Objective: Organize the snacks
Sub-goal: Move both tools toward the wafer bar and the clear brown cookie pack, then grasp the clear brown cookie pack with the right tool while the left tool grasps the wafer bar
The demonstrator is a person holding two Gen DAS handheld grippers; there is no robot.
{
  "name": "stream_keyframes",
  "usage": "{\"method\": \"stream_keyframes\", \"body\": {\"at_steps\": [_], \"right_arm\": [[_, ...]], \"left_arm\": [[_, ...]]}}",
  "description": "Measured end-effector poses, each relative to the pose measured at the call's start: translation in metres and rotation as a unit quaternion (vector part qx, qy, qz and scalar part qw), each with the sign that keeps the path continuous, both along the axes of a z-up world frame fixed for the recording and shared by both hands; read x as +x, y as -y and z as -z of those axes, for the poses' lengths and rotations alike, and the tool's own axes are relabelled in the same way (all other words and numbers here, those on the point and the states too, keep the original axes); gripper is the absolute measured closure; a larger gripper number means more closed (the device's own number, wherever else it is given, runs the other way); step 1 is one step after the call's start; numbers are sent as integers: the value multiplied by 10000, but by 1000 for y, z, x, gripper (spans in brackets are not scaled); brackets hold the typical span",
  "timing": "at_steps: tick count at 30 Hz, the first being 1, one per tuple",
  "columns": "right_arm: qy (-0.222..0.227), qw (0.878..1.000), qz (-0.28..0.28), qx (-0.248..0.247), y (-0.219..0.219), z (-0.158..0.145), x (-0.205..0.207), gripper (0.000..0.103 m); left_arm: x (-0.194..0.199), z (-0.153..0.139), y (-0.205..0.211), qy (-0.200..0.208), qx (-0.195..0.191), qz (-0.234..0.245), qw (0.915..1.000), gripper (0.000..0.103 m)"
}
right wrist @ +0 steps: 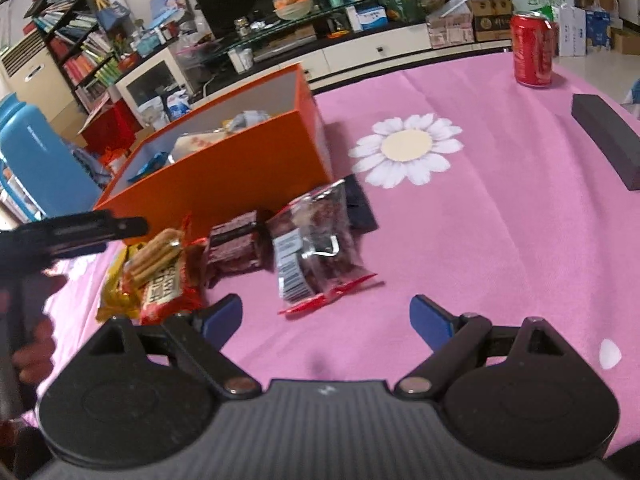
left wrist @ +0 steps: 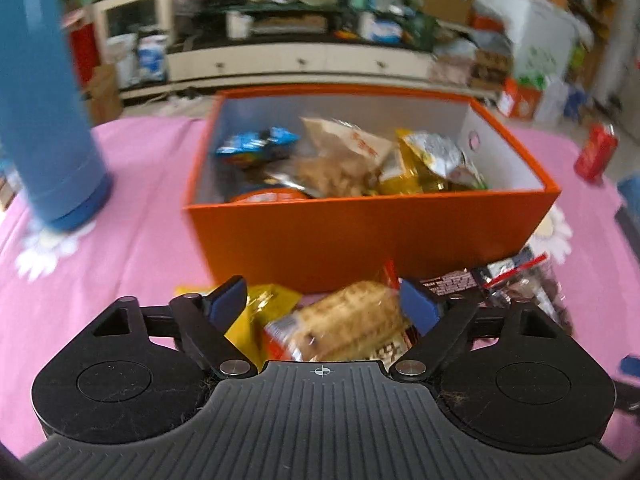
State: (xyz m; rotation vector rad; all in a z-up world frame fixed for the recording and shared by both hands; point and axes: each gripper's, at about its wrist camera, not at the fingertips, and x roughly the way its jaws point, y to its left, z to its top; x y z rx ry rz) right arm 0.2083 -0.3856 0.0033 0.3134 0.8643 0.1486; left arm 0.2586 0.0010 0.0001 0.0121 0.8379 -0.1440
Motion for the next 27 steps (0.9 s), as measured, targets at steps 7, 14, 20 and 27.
{"method": "stream_keyframes", "body": {"at_steps": [7,14,20,27], "right_arm": [[-60,9996,285,68,15,3,0,12],[-37,9999,89,107,3,0,-2,12],[48,10000,-49,38,-5,-6,-7,12],[26,9998,-150,-124,-9,-1,1,12]], "left_arm": [[-10,8,-3,-342,-607,426,9967,88],[-87,25,7,-829,-523,748,9924,84],[-138,23,-1,-615,-74,420,9972,39],[-127,43,8,-969,397,1033,9891,77]]}}
